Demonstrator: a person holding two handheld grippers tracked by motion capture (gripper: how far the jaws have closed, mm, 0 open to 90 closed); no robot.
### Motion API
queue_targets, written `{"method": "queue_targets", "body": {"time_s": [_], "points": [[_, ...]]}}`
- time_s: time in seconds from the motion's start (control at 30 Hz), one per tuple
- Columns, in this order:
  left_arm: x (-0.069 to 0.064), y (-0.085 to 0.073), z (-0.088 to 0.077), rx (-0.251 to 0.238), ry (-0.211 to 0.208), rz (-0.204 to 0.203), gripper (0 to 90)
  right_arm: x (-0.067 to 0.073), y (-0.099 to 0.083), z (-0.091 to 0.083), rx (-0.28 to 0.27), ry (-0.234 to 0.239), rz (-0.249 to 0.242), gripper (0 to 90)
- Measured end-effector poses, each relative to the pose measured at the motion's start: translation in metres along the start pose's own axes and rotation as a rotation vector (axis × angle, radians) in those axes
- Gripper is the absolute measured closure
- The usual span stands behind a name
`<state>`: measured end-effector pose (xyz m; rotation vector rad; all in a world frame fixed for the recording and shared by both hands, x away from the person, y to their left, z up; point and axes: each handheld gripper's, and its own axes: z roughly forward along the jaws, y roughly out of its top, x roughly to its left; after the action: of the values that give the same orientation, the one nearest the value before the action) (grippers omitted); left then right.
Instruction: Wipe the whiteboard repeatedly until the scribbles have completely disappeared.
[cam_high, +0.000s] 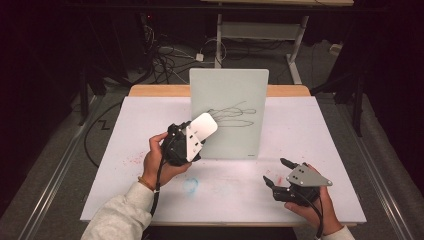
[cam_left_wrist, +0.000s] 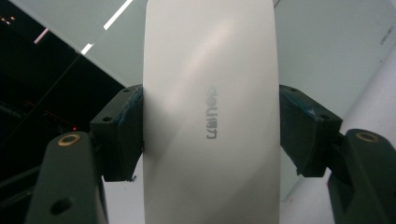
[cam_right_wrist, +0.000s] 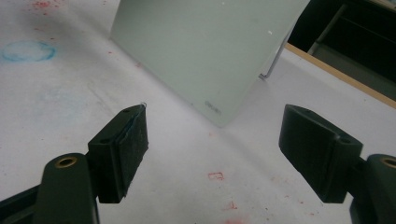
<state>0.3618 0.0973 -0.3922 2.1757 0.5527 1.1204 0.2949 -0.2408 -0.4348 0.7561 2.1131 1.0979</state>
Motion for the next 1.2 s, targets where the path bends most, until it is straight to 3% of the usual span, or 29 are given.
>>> {"method": "queue_targets", "body": {"time_s": [0.2,0.3,0.37,0.47,0.53,0.6,0.67,0.73,0.9,1.0,1.1,1.2], "points": [[-0.003,0.015,0.012,-0.021,0.047,-0.009,29.2,0.003,-0.001,0.0,0.004,0.001,-0.007,24.5],[-0.006,0.022,0.018,-0.02,0.079,0.018,29.1,0.002,0.0,-0.003,-0.009,-0.005,-0.001,24.6],[-0.007,0.026,0.023,-0.03,0.081,0.007,29.2,0.0,0.001,-0.003,-0.015,-0.007,0.001,24.6],[-0.012,0.029,0.031,-0.02,0.117,0.044,29.2,0.0,0.0,-0.002,-0.009,-0.004,-0.002,24.6],[-0.015,0.03,0.034,-0.025,0.111,0.04,29.2,0.0,-0.001,-0.002,-0.007,-0.003,-0.001,24.6],[-0.018,0.03,0.037,-0.025,0.129,0.074,29.2,-0.001,-0.001,-0.002,-0.006,-0.006,-0.002,24.6],[-0.022,0.028,0.039,-0.015,0.129,0.064,29.2,-0.001,-0.002,-0.002,-0.007,-0.006,0.002,24.5],[-0.027,0.026,0.041,-0.014,0.145,0.08,29.2,-0.002,-0.002,-0.002,-0.005,-0.006,-0.001,24.5],[-0.046,0.015,0.047,-0.015,0.195,0.142,29.2,0.0,-0.003,0.0,0.007,0.009,-0.008,24.5],[-0.053,0.013,0.048,-0.005,0.204,0.172,29.2,0.001,-0.003,0.001,0.011,0.013,-0.009,24.5],[-0.05,0.013,0.047,0.002,0.192,0.182,29.2,0.002,-0.002,0.001,0.01,0.019,-0.013,24.5],[-0.043,0.012,0.044,0.012,0.206,0.183,29.2,0.002,-0.003,0.001,0.011,0.02,-0.015,24.5]]}}
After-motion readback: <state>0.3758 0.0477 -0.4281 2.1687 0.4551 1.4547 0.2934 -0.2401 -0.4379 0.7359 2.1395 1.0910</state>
